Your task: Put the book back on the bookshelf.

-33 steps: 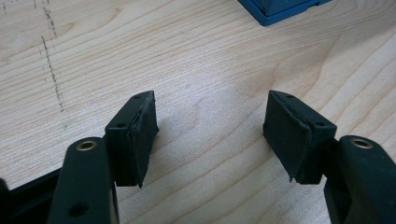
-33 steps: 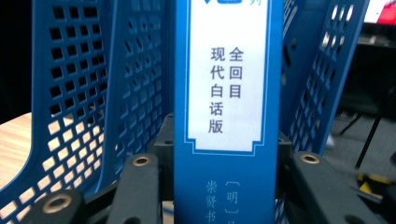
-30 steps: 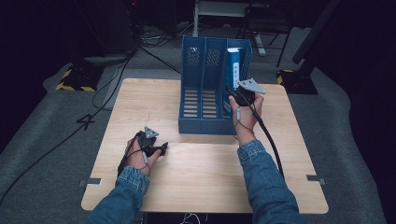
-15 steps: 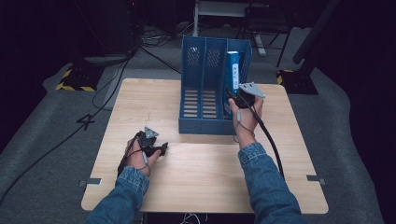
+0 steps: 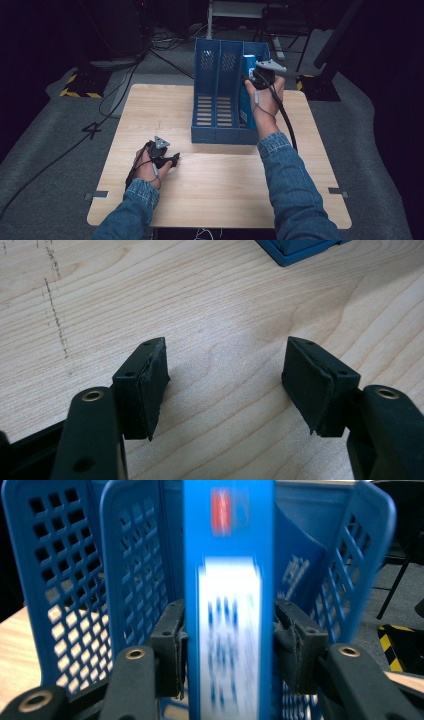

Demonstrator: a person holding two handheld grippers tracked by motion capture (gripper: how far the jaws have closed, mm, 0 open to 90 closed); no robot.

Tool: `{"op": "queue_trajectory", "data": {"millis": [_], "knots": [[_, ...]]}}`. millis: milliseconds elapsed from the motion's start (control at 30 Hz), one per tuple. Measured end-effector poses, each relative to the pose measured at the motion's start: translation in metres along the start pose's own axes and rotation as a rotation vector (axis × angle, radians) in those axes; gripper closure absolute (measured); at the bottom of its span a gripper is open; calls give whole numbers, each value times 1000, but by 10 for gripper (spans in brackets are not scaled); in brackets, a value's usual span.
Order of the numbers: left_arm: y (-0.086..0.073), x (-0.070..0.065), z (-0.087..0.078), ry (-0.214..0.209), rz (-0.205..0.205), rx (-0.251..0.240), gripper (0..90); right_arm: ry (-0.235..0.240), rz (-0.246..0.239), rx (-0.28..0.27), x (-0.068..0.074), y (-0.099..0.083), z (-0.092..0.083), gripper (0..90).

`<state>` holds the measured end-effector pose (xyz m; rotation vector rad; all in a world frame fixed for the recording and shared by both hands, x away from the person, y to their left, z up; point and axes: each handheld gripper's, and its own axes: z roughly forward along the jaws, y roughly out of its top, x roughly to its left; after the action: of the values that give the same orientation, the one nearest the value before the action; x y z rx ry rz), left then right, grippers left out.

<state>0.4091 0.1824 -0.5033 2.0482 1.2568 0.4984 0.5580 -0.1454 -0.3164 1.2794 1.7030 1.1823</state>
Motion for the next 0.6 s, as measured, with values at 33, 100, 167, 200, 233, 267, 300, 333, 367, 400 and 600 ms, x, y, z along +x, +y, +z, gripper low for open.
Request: {"op": "queue_trajectory", "data": {"millis": [33, 100, 167, 200, 233, 267, 300, 333, 367, 400, 600], "knots": [[0, 0, 0, 0, 0, 0, 353, -8, -3, 8, 1, 5, 3, 513], [0, 0, 0, 0, -4, -1, 353, -29, -8, 32, 3, 12, 13, 510], [-1, 0, -1, 0, 1, -1, 353, -37, 25, 68, 1, 13, 23, 516], [-1, 0, -1, -2, 3, 0, 352, -33, 36, 75, 0, 13, 26, 534], [-1, 0, -1, -2, 3, 0, 353, -47, 15, 76, 1, 14, 26, 576], [-1, 1, -1, -5, 4, 2, 353, -77, -15, 72, 1, 13, 25, 594], [-1, 1, -1, -7, 4, 2, 352, -76, -11, 64, 1, 12, 24, 600], [-1, 0, -1, -8, -1, 1, 352, -73, -4, 53, 1, 10, 23, 605], [-1, 0, -1, -8, -1, 1, 352, -76, -5, 39, 1, 9, 21, 609], [-1, 0, -1, -8, 0, 1, 352, -74, -5, 23, 0, 8, 18, 610], [-1, 0, -1, -3, 4, 0, 352, -73, 28, -36, -5, 6, 12, 616]]}}
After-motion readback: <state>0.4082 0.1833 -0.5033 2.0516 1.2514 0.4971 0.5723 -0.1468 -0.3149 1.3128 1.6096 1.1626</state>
